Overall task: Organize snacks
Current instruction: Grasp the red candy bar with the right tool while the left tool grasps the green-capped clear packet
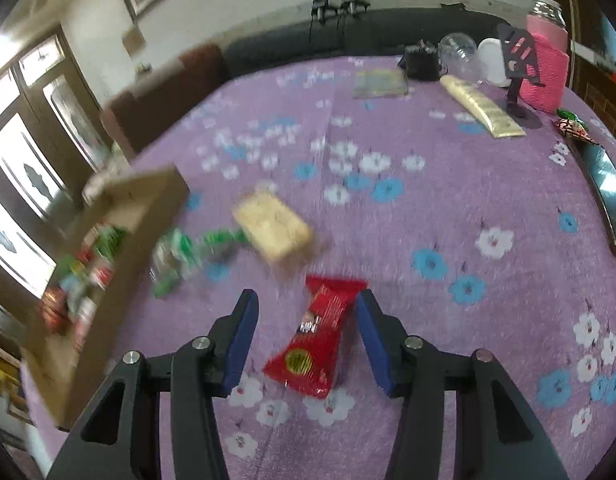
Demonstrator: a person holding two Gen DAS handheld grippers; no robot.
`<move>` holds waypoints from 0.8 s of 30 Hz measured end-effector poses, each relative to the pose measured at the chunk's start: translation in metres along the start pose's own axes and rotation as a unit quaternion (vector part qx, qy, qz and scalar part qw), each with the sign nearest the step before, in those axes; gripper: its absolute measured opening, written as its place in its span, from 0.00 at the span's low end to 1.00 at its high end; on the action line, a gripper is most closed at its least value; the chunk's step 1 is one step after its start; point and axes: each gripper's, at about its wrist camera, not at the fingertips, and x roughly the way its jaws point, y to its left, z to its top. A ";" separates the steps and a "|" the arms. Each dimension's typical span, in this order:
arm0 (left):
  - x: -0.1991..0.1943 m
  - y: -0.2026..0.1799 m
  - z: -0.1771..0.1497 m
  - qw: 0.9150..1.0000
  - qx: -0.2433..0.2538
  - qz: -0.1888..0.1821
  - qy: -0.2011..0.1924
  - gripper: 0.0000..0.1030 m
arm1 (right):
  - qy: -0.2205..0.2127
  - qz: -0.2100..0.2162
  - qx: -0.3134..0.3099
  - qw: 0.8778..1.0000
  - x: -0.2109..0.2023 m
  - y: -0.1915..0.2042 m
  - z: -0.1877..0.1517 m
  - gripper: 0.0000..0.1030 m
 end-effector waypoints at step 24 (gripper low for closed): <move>0.282 -0.074 0.035 0.936 0.253 0.100 0.222 0.55 | -0.023 0.083 0.129 0.988 -0.035 -0.081 0.023 0.17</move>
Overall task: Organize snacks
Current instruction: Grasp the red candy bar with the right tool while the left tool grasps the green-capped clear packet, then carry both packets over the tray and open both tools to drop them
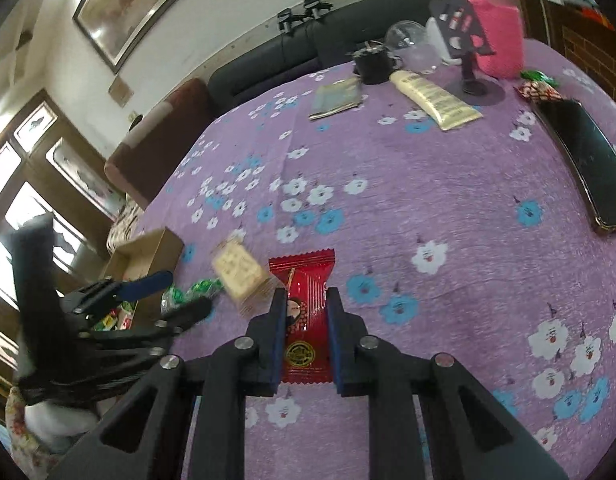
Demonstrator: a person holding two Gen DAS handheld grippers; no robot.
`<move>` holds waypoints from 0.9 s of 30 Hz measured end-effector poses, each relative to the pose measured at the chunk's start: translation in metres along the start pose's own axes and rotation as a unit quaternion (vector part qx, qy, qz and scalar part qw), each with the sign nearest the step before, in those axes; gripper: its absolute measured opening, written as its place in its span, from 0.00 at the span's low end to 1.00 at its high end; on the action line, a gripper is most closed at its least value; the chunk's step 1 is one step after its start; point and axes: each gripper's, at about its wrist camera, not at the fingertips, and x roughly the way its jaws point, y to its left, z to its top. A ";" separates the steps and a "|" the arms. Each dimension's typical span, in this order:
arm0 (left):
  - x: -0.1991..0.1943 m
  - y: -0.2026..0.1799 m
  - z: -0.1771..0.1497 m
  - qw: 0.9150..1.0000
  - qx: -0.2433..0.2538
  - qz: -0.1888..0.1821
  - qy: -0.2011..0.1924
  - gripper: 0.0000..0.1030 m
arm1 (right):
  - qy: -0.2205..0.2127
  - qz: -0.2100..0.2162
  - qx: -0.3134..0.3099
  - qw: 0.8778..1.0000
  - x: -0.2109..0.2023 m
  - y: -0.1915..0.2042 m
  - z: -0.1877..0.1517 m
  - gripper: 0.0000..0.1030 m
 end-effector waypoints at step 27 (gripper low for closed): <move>-0.149 0.110 -0.149 0.969 -0.206 -0.027 -0.134 0.21 | -0.020 0.042 -0.113 0.992 -0.001 0.074 -0.031 0.17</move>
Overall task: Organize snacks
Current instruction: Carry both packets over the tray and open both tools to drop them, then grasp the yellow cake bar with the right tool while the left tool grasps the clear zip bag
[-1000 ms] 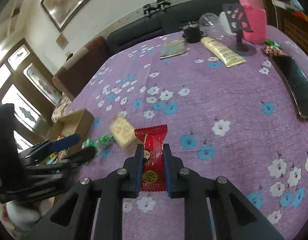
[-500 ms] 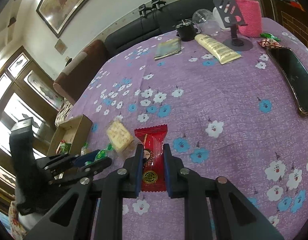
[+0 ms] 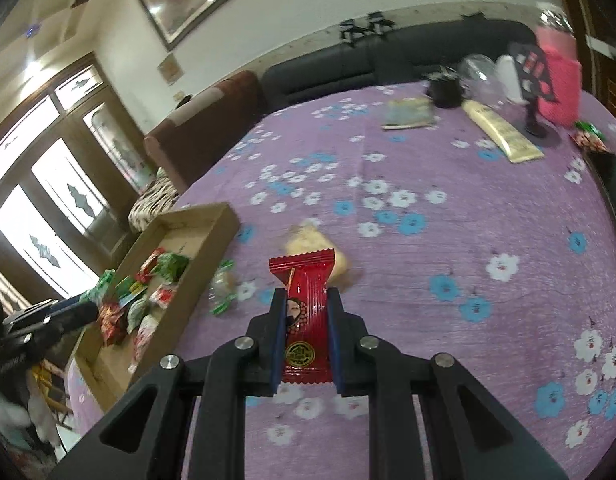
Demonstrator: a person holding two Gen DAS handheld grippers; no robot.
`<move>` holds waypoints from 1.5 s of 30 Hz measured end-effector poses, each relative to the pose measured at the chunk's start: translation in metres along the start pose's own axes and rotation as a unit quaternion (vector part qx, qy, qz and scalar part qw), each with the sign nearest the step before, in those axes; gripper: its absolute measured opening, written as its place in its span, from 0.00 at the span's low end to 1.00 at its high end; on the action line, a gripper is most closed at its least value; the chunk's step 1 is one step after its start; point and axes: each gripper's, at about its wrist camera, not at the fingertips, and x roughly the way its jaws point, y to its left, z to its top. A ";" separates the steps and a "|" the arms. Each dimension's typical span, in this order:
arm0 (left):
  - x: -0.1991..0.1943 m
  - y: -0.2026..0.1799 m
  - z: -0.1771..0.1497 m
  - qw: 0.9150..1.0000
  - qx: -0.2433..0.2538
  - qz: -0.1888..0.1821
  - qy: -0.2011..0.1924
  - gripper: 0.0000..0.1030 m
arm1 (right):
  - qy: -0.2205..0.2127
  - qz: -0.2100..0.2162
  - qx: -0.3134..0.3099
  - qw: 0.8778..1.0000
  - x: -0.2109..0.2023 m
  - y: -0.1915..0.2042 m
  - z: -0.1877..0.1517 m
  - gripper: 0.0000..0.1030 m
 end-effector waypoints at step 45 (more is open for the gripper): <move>-0.059 0.014 -0.055 0.995 -0.070 -0.019 -0.066 0.63 | 0.022 -0.075 -0.006 0.997 0.039 0.024 0.021 0.37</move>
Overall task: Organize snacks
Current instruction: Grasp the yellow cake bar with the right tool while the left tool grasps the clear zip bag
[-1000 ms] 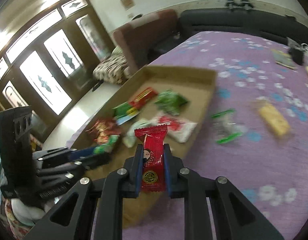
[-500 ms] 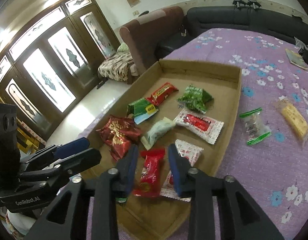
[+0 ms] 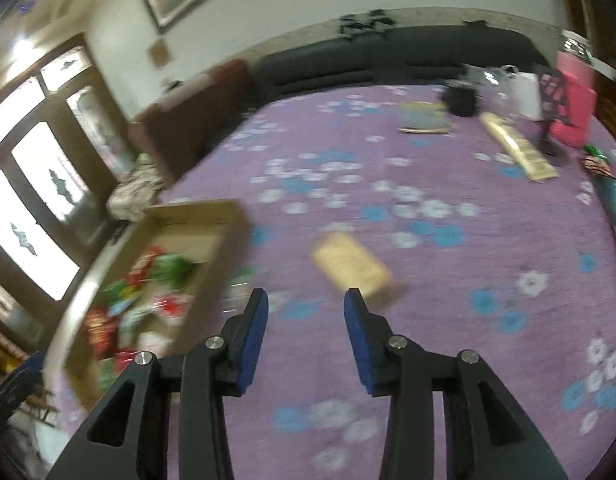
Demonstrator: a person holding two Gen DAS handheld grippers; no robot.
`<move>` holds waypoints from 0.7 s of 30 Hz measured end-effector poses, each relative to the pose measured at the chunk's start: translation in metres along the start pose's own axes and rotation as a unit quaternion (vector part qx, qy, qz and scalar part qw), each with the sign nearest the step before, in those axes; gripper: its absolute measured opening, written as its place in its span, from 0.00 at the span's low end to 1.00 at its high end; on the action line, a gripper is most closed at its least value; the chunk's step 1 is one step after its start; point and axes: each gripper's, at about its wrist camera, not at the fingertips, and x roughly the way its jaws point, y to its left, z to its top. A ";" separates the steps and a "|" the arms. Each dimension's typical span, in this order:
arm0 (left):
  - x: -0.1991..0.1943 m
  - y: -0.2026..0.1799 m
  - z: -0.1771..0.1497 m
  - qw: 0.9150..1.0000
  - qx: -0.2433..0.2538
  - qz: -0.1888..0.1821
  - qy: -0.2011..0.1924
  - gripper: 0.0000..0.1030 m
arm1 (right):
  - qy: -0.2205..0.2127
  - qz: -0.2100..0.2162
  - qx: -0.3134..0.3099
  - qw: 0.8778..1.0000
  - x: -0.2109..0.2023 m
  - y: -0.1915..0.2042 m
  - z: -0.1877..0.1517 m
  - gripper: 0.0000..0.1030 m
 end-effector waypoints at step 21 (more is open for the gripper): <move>0.066 -0.071 0.015 0.994 0.051 -0.069 0.061 0.65 | 0.056 -0.088 -0.058 0.993 0.046 -0.024 0.008 0.15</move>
